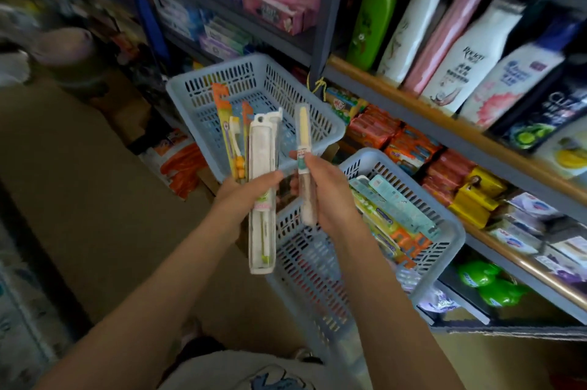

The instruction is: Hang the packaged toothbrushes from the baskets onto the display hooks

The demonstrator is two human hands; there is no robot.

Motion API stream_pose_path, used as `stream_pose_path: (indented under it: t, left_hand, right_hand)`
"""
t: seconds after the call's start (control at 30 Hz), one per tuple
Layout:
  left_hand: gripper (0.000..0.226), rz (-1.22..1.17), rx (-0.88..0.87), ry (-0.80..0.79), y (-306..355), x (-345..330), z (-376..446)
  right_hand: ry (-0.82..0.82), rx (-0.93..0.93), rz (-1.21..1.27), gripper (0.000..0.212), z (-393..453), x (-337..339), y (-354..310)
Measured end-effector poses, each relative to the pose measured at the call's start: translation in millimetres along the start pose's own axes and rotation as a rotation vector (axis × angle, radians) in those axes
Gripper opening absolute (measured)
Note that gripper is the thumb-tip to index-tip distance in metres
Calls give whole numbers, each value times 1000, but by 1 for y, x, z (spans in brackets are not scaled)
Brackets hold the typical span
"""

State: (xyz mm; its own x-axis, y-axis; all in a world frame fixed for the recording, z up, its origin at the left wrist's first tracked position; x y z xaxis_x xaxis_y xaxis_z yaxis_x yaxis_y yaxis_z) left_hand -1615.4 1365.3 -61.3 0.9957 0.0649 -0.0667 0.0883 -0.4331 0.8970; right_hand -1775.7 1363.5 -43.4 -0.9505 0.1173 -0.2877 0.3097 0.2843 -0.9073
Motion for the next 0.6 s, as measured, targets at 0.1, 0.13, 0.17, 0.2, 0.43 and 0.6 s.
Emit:
stream_pose_path:
  t: [0.1,0.13,0.17,0.2,0.43,0.6]
  left_hand:
    - [59,-45,-57,-73,36,9,8]
    - [72,-65,-73,-77,52,19,10]
    - [82,-84,-89,-84,63,28,12]
    - [85,-112,-111,-81,76,42,16]
    - [43,-289,-203,-8,141,198,49]
    - [47,-304,-244,87,184,315,78]
  right_hand:
    - [-8,114,-126,24,0,-28,-34]
    - [-32,156,-155,25,3,-48,-46]
    - [-56,187,-183,27,4,-65,-52]
    - [-79,212,-213,28,7,-88,-57]
    - [-241,239,-319,42,34,-269,-59]
    - [-73,319,-216,28,67,-358,-66]
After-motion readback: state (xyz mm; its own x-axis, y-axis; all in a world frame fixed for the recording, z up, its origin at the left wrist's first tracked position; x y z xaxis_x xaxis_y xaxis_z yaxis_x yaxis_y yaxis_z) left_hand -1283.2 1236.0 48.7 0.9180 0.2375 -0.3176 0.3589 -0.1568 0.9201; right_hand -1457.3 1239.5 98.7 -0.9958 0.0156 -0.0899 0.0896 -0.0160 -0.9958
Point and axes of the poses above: each hand's wrist, its own z-axis towards the middle knuckle, its own x-axis out of the back of the hand, y = z × x, the point moved 9 cm from there along z, towards the middle knuckle
